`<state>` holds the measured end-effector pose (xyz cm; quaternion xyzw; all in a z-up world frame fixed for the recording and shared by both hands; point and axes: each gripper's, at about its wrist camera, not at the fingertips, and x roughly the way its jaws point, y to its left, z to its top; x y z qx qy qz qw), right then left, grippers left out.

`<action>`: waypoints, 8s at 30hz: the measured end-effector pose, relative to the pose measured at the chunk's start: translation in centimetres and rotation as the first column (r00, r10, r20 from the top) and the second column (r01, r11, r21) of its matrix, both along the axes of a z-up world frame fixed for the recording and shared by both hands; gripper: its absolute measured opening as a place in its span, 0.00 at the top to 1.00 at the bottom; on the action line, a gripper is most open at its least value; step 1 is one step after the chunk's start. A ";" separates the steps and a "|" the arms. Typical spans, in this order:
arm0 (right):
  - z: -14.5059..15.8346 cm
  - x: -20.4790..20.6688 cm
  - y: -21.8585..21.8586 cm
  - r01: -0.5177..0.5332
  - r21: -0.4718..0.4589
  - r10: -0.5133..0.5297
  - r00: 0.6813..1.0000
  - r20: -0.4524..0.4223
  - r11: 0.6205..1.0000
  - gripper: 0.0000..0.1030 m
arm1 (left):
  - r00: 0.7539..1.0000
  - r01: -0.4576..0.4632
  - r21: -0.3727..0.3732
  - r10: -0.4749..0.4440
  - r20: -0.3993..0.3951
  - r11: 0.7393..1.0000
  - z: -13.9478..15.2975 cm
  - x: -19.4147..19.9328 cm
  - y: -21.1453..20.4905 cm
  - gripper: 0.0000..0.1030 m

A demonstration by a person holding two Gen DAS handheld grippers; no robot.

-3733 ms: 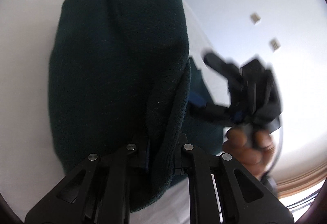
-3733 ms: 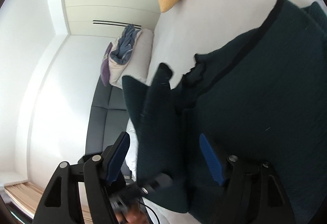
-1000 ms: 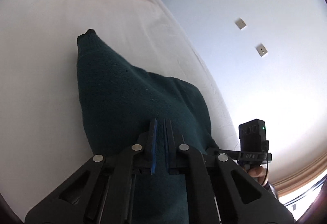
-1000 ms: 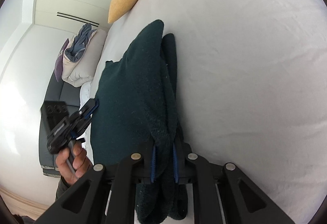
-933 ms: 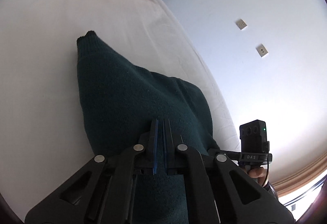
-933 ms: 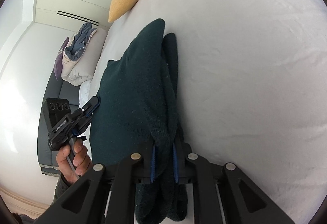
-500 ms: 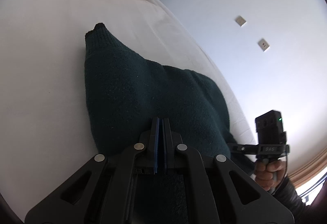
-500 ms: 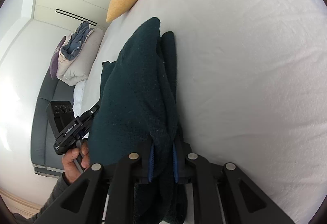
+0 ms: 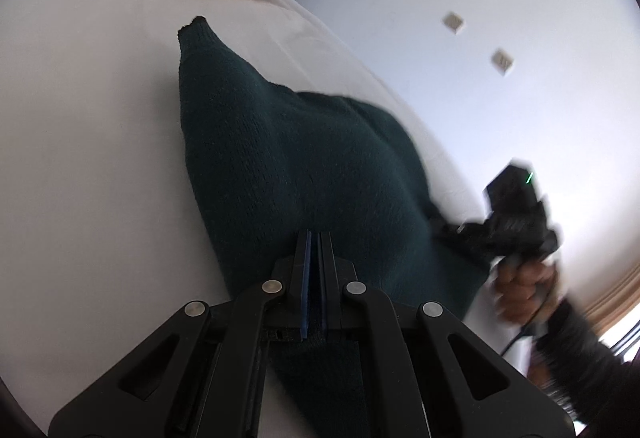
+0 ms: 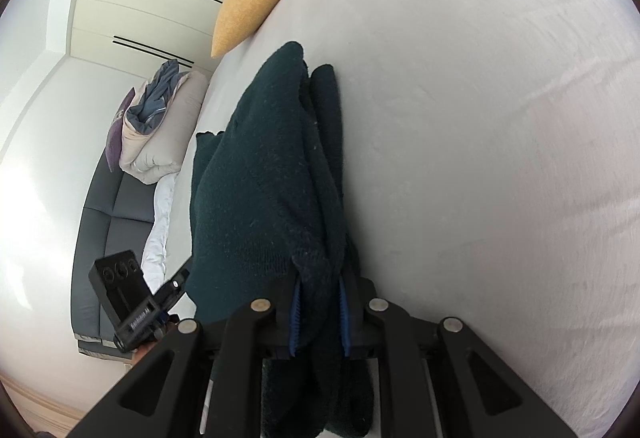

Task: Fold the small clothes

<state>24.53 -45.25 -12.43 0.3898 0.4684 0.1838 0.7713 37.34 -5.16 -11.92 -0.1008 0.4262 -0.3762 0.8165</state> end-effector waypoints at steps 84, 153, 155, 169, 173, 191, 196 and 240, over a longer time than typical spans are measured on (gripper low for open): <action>12.5 -11.1 25.6 -0.232 -0.477 0.291 0.955 0.051 0.847 0.78 | 0.937 -0.246 0.283 0.302 -0.174 0.927 2.5 -3.9 10.0 0.66; 20.3 -27.4 28.6 0.231 -0.648 0.102 0.895 0.433 0.725 0.00 | 0.739 -0.664 0.284 0.552 0.386 0.691 8.7 -21.7 7.5 0.00; 19.7 -27.1 28.7 0.223 -0.656 0.101 0.903 0.418 0.721 0.00 | 0.746 -0.660 0.303 0.555 0.368 0.687 8.1 -21.4 7.6 0.00; 16.4 -26.1 28.8 0.172 -0.696 0.072 0.949 0.306 0.697 0.00 | 0.773 -0.634 0.349 0.559 0.300 0.691 4.5 -20.0 8.3 0.00; 15.7 -25.9 28.5 0.162 -0.692 0.054 0.959 0.280 0.704 0.00 | 0.780 -0.626 0.359 0.555 0.290 0.693 3.9 -19.7 8.4 0.00; 14.8 -25.4 27.9 0.138 -0.696 0.044 0.971 0.236 0.704 0.00 | 0.793 -0.609 0.365 0.542 0.277 0.704 2.9 -19.4 7.8 0.00; 14.7 -25.4 27.9 0.135 -0.696 0.042 0.972 0.232 0.706 0.00 | 0.794 -0.608 0.366 0.541 0.276 0.705 2.8 -19.4 7.7 0.00; 14.2 -25.3 27.6 0.129 -0.693 0.038 0.975 0.221 0.710 0.00 | 0.799 -0.601 0.367 0.540 0.263 0.710 2.3 -19.3 7.5 0.00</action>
